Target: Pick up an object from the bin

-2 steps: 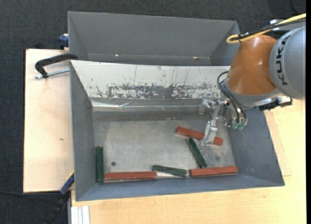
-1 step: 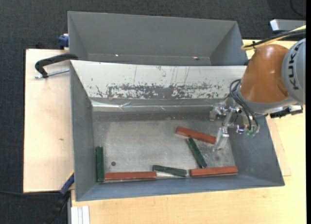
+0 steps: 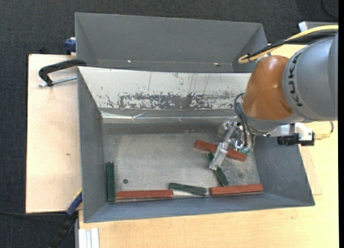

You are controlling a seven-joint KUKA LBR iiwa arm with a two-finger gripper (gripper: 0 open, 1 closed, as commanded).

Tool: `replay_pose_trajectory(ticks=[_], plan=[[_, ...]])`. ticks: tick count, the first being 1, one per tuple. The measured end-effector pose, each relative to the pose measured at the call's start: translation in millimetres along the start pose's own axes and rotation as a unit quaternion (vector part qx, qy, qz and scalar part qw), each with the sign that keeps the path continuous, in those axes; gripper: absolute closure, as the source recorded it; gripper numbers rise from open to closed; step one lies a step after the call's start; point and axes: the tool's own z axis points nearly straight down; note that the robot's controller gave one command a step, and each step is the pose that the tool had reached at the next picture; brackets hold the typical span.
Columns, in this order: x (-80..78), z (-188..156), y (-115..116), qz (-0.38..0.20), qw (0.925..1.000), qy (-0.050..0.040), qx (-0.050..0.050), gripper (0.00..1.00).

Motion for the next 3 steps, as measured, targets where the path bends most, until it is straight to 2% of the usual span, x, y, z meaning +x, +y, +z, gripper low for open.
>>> replay_pose_trajectory(ticks=[1, 3], plan=[[8.5, 8.0, 22.0, 0.035, 0.9994, 0.0007, 0.000, 1.00], [5.8, 6.9, 15.9, 0.033, 0.9995, 0.0007, 0.000, 1.00]])
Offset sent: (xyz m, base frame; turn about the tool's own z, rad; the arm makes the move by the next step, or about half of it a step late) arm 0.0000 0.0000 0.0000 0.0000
